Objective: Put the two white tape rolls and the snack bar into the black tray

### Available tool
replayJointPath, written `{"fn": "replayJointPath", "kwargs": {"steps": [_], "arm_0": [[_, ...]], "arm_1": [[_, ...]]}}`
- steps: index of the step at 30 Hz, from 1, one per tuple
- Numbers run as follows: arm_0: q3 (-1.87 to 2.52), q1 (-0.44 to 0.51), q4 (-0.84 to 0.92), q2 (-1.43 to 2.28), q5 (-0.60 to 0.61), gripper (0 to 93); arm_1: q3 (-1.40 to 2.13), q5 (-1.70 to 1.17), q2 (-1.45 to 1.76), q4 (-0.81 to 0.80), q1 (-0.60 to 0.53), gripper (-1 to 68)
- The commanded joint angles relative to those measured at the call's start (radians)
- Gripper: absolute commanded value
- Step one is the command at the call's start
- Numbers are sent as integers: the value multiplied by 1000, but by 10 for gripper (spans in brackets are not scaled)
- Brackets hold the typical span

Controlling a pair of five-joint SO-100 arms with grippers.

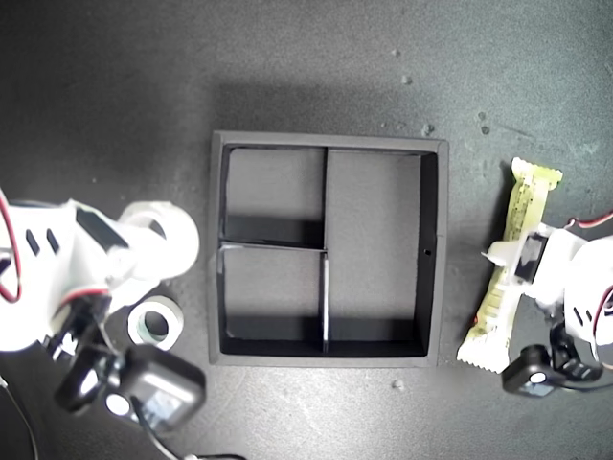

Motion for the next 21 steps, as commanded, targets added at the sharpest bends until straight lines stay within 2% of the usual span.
{"fn": "replayJointPath", "kwargs": {"steps": [1, 4, 9, 11, 16, 21], "arm_0": [[-117, -8, -3, -49, 25, 0], [-187, -23, -11, -135, 54, 0], [-319, -80, -9, -282, 115, 0], [-360, -110, -9, -336, 140, 0], [-545, -156, 41, -512, 175, 0], [-795, -163, 167, -730, 189, 0]], "arm_1": [[-192, -255, 8, 152, -25, 27], [-357, -302, 6, 213, -35, 21], [-653, -376, -89, 215, -38, 5], [-870, -408, -236, 239, -38, 6], [-1565, -434, -723, 419, -26, 27], [-1485, -402, -733, 393, -23, 27]]}}
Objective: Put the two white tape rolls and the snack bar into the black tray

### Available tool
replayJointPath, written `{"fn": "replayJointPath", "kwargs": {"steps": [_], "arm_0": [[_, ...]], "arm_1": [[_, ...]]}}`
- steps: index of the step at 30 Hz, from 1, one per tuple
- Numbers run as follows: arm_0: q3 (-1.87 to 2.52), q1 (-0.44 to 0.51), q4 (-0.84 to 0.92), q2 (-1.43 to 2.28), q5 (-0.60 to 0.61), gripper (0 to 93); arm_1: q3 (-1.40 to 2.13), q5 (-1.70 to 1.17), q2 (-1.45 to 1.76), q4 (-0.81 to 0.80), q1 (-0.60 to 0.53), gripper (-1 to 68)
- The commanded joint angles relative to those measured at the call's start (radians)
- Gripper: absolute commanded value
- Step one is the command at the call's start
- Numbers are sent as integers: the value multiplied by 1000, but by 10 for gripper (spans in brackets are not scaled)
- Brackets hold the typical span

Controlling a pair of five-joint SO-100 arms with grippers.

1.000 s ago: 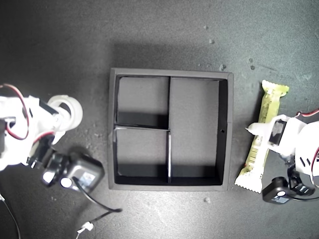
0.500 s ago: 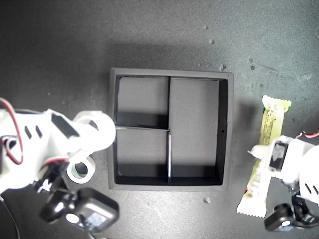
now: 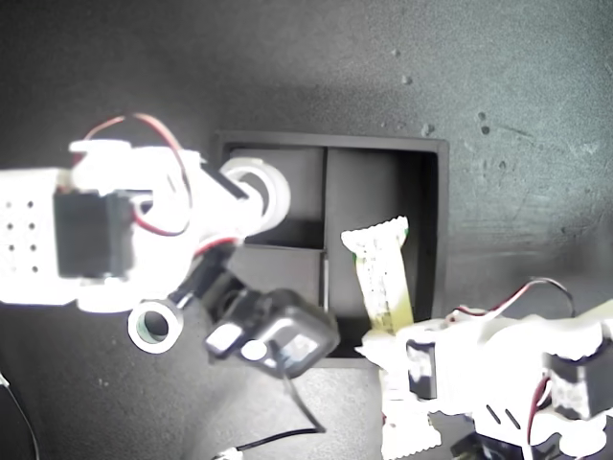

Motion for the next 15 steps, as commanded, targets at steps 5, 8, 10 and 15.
{"fn": "replayJointPath", "kwargs": {"steps": [5, 8, 10, 15], "arm_0": [[-540, -25, 281, -344, 3, 0], [-951, -35, 448, -584, 15, 0], [-966, -44, 445, -601, 11, 0], [-943, -57, 446, -595, 0, 0]], "arm_1": [[-48, 17, 8, 29, 11, 24], [-49, 17, 8, 49, 25, 24], [-44, 17, 8, 64, 38, 22], [-3, 21, 8, 78, 72, 21]]}}
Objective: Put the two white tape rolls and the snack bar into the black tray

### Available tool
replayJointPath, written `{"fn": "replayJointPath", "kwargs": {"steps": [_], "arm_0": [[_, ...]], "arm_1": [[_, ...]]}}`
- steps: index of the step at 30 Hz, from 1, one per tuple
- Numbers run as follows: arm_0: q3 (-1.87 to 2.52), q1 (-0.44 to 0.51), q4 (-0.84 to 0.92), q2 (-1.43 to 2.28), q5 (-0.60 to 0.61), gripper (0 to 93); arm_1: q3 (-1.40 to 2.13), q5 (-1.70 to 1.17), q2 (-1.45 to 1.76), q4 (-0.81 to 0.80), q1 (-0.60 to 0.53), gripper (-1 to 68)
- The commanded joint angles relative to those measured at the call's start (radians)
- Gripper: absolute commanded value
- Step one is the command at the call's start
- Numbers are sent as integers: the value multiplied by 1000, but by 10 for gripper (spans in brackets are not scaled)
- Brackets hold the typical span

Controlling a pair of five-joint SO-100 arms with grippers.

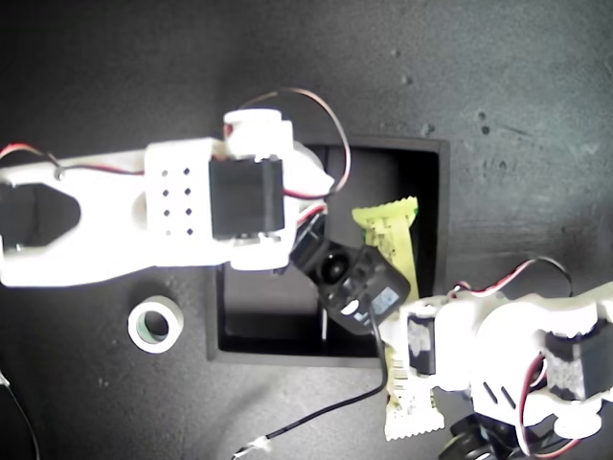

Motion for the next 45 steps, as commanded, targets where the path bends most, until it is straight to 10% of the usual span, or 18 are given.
{"fn": "replayJointPath", "kwargs": {"steps": [1, 18, 29, 45], "arm_0": [[-35, -14, 20, 29, -9, 0], [152, -12, 20, 219, -37, 177], [324, 51, 20, 506, -83, 176], [1120, 505, -183, 1069, -574, 155]], "arm_1": [[3, 9, 11, 5, 26, 21], [6, 2, 11, 15, 38, 172], [-219, 15, 11, 304, -9, 178], [264, 425, 876, 328, 98, 0]]}}
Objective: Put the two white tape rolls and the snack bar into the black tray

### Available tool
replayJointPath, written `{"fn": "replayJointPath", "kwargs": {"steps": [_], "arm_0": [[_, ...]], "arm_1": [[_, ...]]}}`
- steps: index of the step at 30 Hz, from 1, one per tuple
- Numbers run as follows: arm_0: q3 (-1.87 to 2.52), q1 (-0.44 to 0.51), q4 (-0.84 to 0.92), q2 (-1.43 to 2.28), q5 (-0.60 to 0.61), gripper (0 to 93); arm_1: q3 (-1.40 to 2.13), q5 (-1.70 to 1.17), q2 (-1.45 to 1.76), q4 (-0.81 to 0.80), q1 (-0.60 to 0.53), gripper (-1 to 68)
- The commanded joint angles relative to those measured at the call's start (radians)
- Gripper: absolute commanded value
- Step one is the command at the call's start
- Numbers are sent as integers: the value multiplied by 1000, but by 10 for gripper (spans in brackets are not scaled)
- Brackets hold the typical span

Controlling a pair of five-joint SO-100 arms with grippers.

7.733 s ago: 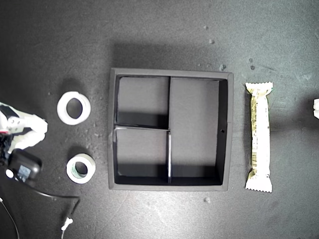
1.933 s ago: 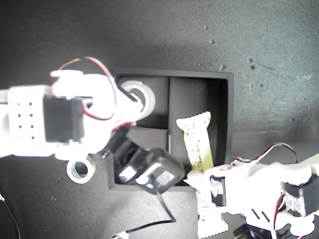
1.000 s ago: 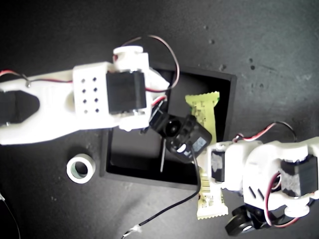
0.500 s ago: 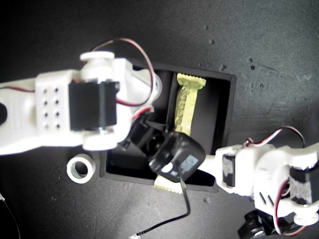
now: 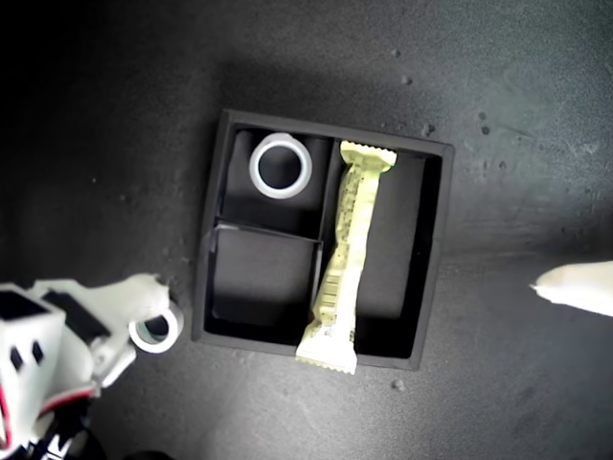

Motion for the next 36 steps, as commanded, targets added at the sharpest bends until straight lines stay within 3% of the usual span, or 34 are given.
{"fn": "replayJointPath", "kwargs": {"steps": [1, 12, 24, 36], "arm_0": [[132, 78, -109, 32, -92, 155], [690, 141, -534, 233, -224, 151], [710, 156, -724, 86, -213, 150], [710, 172, -752, 37, -258, 149]], "arm_1": [[86, 66, 140, 3, 14, 0], [275, 160, 229, 2, 21, -1], [472, 267, 354, 2, 114, -2], [591, 322, 554, 2, 133, -3]]}}
